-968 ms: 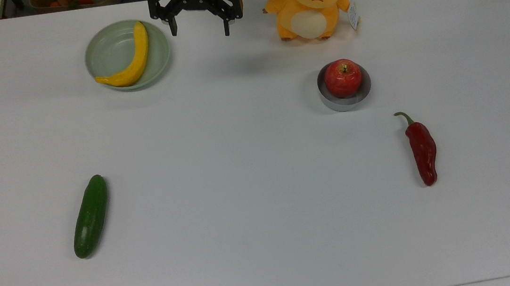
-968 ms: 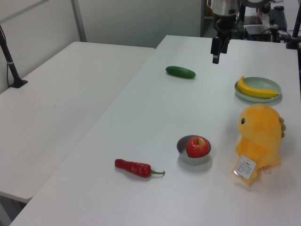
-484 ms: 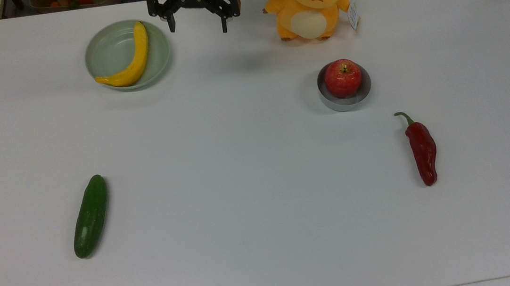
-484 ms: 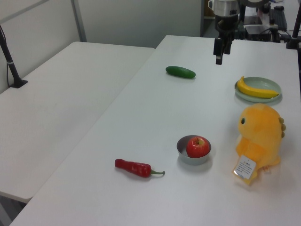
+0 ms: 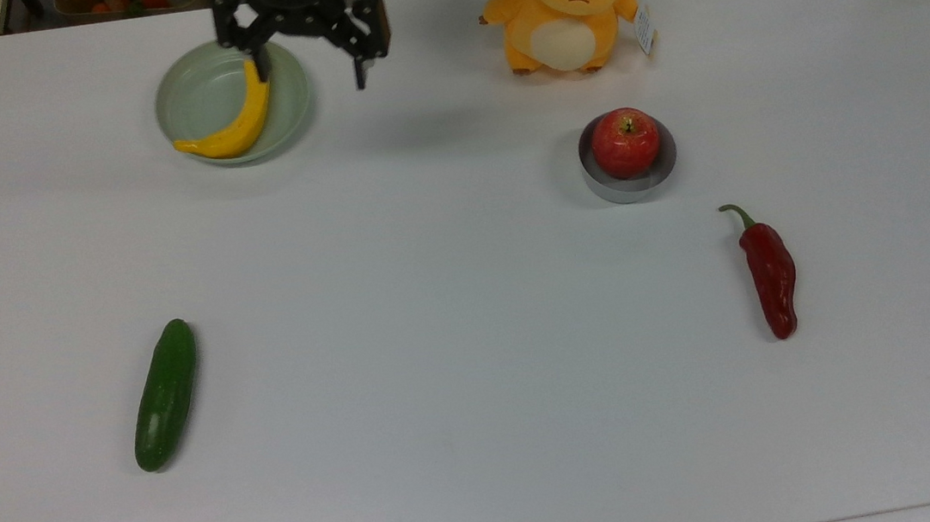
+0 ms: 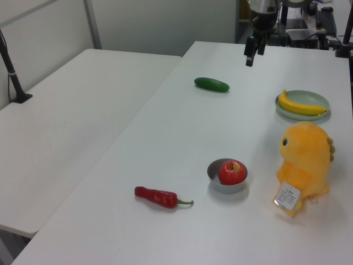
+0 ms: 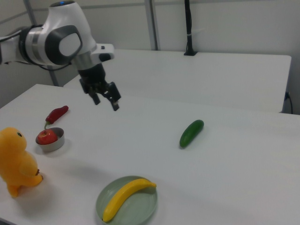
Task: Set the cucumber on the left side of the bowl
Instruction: 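Move the gripper over the green cucumber and lower to grasp it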
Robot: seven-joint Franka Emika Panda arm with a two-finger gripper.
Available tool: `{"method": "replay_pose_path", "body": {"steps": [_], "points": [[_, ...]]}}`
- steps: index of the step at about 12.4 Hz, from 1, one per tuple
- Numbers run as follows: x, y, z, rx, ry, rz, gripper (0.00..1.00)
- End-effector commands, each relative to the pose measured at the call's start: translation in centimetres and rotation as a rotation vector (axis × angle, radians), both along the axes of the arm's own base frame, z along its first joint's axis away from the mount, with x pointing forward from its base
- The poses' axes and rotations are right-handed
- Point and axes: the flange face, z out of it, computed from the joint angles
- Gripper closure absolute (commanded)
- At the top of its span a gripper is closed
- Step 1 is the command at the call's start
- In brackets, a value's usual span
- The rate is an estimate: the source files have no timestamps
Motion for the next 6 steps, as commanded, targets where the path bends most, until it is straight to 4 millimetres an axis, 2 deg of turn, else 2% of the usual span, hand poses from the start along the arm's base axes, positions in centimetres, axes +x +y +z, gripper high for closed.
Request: {"method": "replay_pose_path", "body": {"steps": [1, 6], "points": [[3.7, -3.7, -2.5, -0.081, -0.077, 0.003, 0.0], [10.3, -10.1, -5.8, -0.117, -0.11, 0.04, 0.0]]}}
